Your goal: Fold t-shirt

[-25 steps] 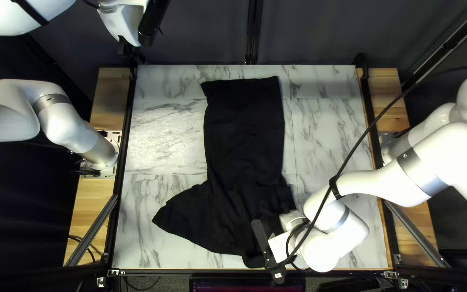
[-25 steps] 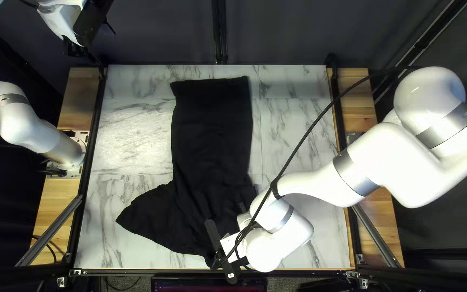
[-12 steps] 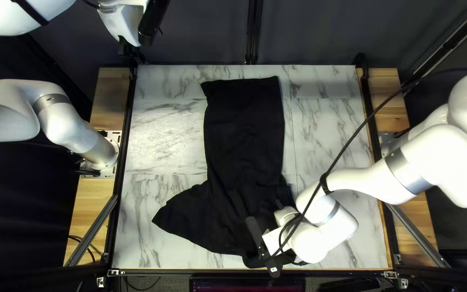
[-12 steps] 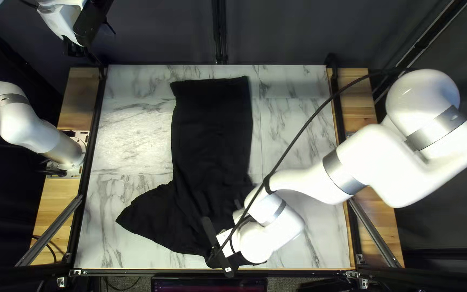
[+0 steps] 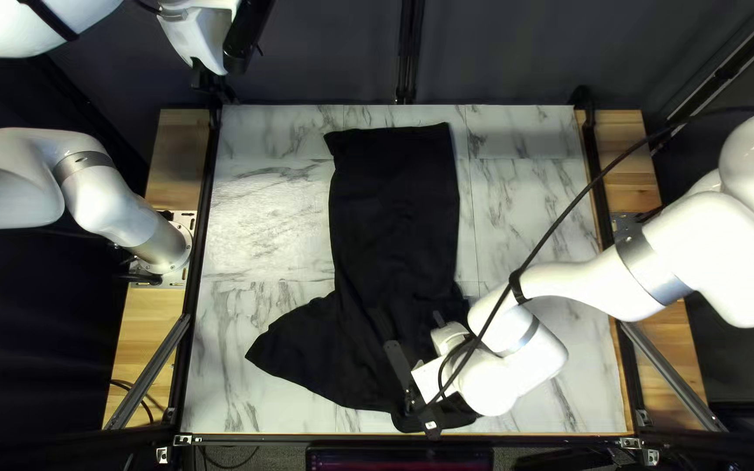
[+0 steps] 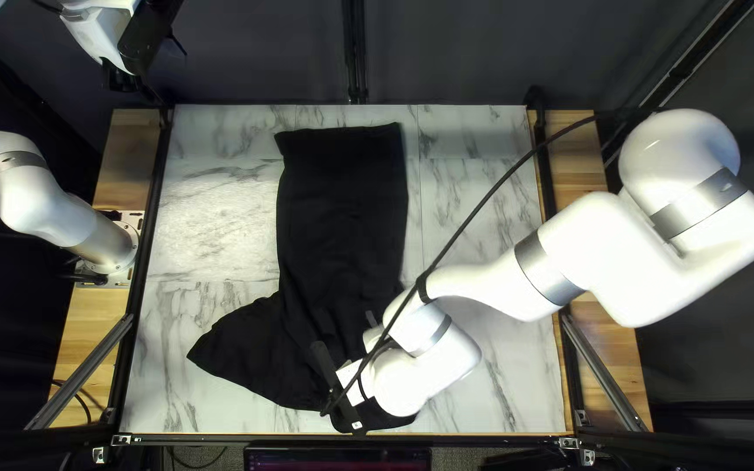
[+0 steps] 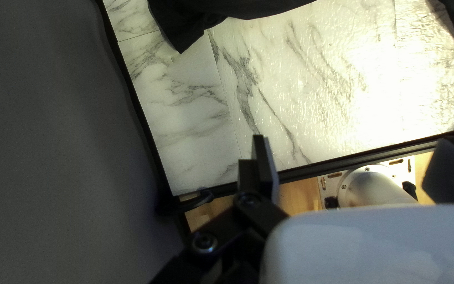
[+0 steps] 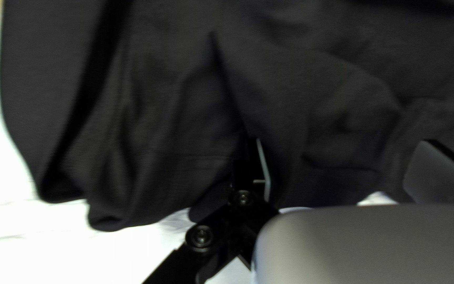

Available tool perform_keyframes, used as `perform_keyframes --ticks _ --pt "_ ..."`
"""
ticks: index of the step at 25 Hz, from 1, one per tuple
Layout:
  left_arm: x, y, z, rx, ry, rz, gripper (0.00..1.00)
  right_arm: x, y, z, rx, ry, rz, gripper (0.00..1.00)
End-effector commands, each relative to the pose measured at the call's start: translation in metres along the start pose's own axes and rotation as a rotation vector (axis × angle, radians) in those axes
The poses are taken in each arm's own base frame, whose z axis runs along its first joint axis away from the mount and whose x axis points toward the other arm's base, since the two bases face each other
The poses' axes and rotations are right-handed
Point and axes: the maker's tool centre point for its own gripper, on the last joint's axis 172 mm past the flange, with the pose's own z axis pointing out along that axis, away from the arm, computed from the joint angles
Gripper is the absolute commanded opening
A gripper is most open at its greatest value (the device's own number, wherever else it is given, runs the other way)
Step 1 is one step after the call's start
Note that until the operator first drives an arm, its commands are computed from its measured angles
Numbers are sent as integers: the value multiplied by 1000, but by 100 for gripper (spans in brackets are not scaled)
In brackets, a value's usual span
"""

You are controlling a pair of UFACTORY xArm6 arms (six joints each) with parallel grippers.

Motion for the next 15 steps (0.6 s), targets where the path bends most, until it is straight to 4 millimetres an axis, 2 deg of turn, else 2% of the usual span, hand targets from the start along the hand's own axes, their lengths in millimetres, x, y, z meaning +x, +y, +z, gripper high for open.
perform_keyframes --ticks 1,3,5,9,12,15 --pt "0 0 0 0 0 0 100 20 -4 -21 -25 18 -26 100" --pt "0 0 0 0 0 0 100 26 -13 -26 -32 21 -36 100" --pt "0 0 0 0 0 0 100 28 -22 -22 -34 14 -41 100" --pt "0 0 0 0 0 0 100 21 -43 -5 -21 -8 -36 100" --pt "0 0 0 0 0 0 100 17 -51 -2 -14 -14 -29 100" --pt "0 0 0 0 0 0 100 16 -58 -7 -12 -21 -29 100"
